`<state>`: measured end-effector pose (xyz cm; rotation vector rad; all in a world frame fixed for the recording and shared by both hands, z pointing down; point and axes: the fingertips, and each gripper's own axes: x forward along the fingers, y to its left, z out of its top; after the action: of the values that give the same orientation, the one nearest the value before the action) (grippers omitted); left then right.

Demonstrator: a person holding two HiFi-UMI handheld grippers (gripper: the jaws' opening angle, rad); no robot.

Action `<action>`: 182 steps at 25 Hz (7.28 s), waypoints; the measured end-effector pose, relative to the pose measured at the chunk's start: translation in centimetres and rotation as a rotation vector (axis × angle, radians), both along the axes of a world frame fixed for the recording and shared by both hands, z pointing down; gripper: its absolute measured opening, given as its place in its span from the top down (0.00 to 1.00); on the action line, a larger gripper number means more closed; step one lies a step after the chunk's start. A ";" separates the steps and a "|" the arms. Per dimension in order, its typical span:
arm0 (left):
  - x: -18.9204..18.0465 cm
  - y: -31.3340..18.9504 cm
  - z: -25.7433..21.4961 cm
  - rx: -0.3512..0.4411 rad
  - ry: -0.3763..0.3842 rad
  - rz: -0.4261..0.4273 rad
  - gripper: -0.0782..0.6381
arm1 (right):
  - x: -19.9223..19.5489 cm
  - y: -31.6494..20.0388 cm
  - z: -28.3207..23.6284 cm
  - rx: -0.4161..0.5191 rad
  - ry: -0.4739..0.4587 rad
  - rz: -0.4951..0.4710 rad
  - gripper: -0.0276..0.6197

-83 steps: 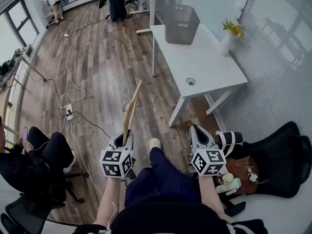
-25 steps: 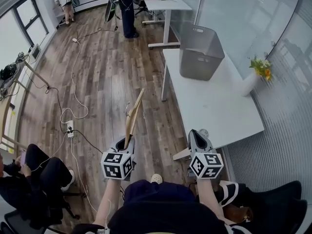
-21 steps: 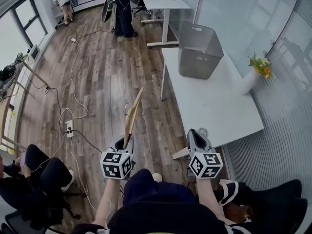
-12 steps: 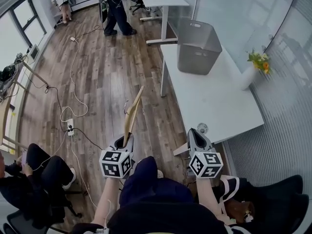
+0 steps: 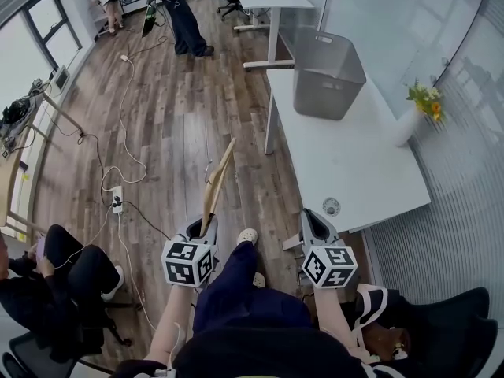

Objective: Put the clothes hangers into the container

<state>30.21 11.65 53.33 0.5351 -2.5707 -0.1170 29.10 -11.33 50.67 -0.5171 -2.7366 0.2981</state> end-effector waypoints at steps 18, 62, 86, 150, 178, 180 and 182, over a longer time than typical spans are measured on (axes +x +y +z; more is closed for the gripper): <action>-10.4 -1.2 0.1 0.025 0.022 0.041 0.86 | -8.8 -1.1 -1.0 0.005 0.016 0.059 0.91; -32.5 3.0 -5.1 0.089 -0.127 0.172 0.86 | -27.7 2.0 -5.5 0.109 -0.132 0.011 0.91; -40.4 3.5 -2.4 0.113 -0.076 0.128 0.86 | -38.0 5.9 -4.5 0.064 -0.146 -0.117 0.91; -70.0 1.4 -3.3 0.088 -0.054 0.331 0.86 | -62.8 7.8 -5.2 0.019 -0.155 0.039 0.91; -78.5 -12.5 -4.2 0.109 -0.004 0.876 0.86 | -64.6 1.4 -6.7 0.052 -0.129 0.534 0.91; -78.7 -12.7 -4.2 0.106 -0.003 0.905 0.86 | -64.3 1.3 -6.8 0.056 -0.130 0.570 0.91; -79.0 -12.9 -4.3 0.104 -0.002 0.935 0.86 | -64.2 1.2 -7.0 0.062 -0.133 0.604 0.91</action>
<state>-48.83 -1.22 49.06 1.6863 -2.0653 0.0790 -35.10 -10.10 43.67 0.3337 -2.9588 0.3274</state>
